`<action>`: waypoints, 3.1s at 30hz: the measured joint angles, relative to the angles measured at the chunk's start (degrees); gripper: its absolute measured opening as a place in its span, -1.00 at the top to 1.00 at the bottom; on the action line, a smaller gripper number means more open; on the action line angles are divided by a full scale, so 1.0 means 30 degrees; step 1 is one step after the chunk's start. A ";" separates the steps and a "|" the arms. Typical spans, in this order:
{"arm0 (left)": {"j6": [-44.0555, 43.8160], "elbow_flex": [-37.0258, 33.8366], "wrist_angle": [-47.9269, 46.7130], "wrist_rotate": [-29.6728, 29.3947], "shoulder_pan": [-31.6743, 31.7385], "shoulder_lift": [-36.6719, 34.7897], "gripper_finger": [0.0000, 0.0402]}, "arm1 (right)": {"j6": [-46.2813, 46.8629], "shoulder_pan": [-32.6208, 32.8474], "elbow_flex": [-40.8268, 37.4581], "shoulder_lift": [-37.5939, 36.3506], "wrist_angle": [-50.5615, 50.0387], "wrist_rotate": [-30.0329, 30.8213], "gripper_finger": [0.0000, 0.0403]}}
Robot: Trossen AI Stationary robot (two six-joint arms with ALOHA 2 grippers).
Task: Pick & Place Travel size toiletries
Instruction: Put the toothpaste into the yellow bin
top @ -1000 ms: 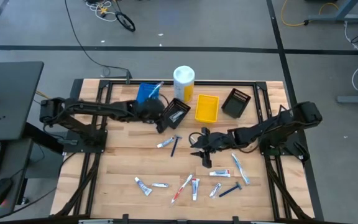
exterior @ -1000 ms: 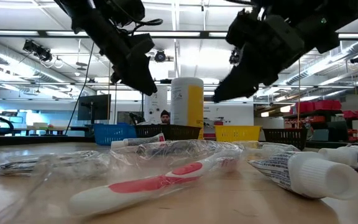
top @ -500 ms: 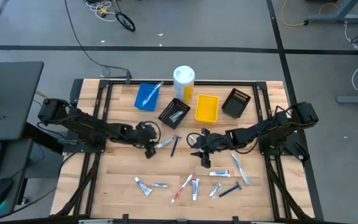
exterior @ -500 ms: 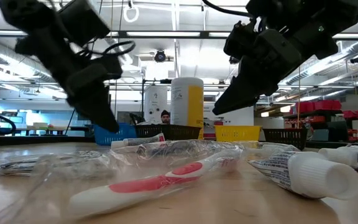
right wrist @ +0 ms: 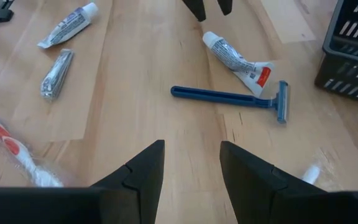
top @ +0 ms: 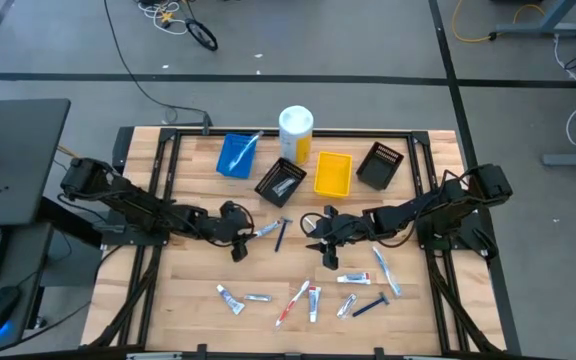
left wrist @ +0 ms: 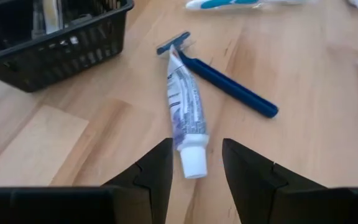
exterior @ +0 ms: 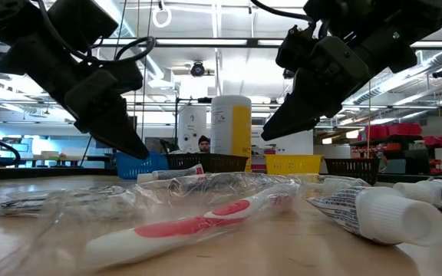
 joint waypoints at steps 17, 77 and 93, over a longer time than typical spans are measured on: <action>-0.0867 -0.0005 0.0358 -0.0294 -0.0046 0.0680 0.27 | -0.0208 0.0000 -0.0015 0.0000 0.0417 0.0018 0.18; 0.8546 0.2361 0.6987 -0.0453 0.0443 0.4204 0.54 | 0.1843 -0.1719 -0.0015 0.0000 0.3163 0.0169 0.81; 0.7249 0.2375 0.6958 -0.1402 0.0891 0.4189 0.45 | 0.1968 -0.1683 -0.0051 -0.0194 0.1120 0.0524 0.99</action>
